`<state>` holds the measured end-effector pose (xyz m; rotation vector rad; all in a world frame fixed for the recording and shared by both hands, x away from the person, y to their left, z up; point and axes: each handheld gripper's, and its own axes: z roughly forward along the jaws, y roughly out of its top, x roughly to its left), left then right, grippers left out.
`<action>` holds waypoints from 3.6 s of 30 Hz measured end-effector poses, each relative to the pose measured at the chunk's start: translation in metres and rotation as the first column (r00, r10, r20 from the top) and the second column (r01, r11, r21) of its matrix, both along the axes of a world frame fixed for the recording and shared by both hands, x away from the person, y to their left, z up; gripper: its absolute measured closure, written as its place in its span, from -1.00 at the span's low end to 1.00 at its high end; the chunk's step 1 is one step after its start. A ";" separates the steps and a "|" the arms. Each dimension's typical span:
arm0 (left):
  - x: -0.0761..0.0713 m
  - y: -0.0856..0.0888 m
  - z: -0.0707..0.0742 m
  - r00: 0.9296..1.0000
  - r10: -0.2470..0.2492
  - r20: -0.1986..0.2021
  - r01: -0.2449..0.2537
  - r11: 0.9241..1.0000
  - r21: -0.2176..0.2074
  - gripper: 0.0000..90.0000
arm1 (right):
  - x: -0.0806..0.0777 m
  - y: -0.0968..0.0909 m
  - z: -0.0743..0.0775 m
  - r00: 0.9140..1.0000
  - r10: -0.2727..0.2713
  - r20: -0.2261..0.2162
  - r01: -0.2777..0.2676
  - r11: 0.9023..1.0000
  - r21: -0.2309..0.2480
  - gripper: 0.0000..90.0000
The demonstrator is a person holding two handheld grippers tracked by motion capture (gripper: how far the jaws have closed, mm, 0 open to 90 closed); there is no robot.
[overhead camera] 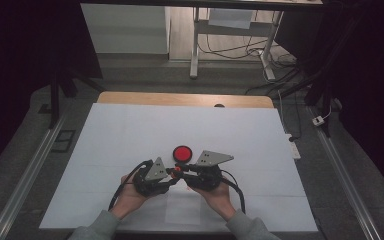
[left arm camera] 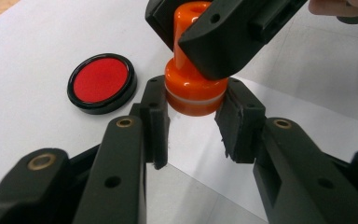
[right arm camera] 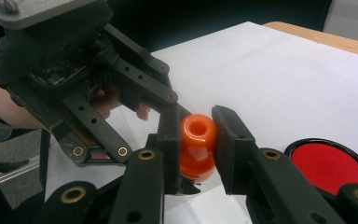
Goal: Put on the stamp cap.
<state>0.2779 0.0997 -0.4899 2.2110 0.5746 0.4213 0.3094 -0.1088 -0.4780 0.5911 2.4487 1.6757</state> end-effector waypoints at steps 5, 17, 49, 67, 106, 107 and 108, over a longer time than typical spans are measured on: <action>0.000 0.001 0.001 1.000 -0.003 0.007 0.003 1.000 -0.003 0.44 | 0.000 0.000 0.000 1.000 -0.004 0.003 0.004 1.000 0.011 0.61; -0.002 -0.001 0.001 1.000 0.003 0.015 -0.003 1.000 0.002 0.44 | -0.002 -0.001 -0.001 1.000 -0.010 0.004 0.010 1.000 0.018 0.61; -0.002 -0.002 0.001 1.000 0.005 0.005 -0.005 1.000 -0.021 0.44 | -0.006 -0.004 -0.006 0.999 -0.027 0.028 0.025 0.999 0.040 0.61; -0.001 -0.002 -0.002 1.000 0.009 0.001 -0.009 0.999 -0.034 0.25 | -0.006 -0.003 -0.005 0.999 -0.030 0.028 0.029 0.999 0.027 0.61; -0.001 0.021 -0.009 0.996 0.083 -0.030 -0.083 0.997 -0.006 -0.43 | -0.001 -0.017 0.005 0.996 -0.067 0.051 0.064 0.997 0.052 0.61; -0.002 0.024 -0.009 0.996 0.088 -0.032 -0.088 0.996 -0.008 -0.43 | -0.001 -0.017 0.006 0.996 -0.070 0.049 0.067 0.996 0.055 0.61; -0.003 0.027 -0.009 0.995 0.092 -0.031 -0.093 0.996 -0.010 -0.43 | -0.001 -0.018 0.006 0.996 -0.071 0.050 0.069 0.996 0.056 0.61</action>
